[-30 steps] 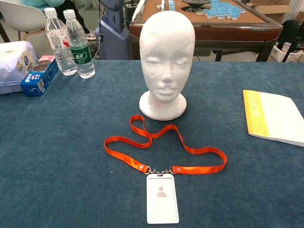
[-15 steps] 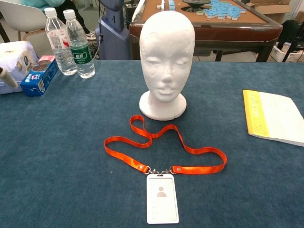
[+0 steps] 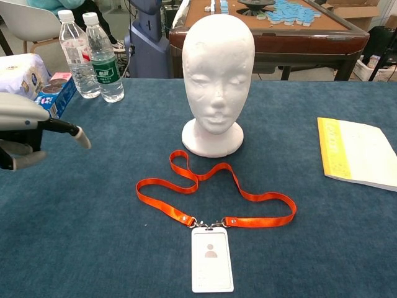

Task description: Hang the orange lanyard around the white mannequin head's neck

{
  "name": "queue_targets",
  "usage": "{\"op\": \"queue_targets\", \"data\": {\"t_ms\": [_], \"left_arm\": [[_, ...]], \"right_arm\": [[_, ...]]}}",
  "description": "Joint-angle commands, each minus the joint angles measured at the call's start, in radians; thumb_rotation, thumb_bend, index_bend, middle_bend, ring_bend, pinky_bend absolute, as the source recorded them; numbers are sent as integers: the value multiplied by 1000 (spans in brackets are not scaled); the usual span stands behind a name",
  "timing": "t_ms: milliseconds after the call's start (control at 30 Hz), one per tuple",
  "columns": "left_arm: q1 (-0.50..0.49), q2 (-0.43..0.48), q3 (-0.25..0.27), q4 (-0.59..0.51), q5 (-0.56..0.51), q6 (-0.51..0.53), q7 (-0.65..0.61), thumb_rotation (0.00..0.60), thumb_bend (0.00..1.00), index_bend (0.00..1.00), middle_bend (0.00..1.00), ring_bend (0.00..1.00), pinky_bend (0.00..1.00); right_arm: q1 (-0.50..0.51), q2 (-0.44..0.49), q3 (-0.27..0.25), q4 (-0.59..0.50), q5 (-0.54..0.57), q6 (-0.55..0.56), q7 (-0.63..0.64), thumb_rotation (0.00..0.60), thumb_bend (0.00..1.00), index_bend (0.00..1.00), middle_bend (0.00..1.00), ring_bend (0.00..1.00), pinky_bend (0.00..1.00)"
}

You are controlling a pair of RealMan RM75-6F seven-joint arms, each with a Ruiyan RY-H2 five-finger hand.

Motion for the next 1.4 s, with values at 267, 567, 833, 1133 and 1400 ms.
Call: {"op": "queue_targets", "data": {"t_ms": [267,567,833,1133,1400], "left_arm": [[-113,-126,2,55,-9,-104,39,600,573,184,984,980,905],[-158,-226,7,111,-62,-142,81,600,572,189,984,981,905],[-176,-265,21,144,-99,-152,92,600,573,191,984,981,905],[-181,-271,32,153,-143,-149,115,600,573,204,984,981,905],[-173,-244,51,131,-179,-136,155,600,573,211,986,982,905]], "right_arm": [[14,-8,-6,-8,11,-22,-21,600,317,314,501,506,484],[9,-18,-21,-2,16,-24,-22,600,317,314,504,509,484],[14,-20,-39,0,2,-40,-23,600,317,314,508,515,485],[74,-11,-59,-42,-71,-113,-31,600,417,314,675,675,609],[189,25,-82,-114,-116,-304,-58,600,750,270,824,830,765]]}}
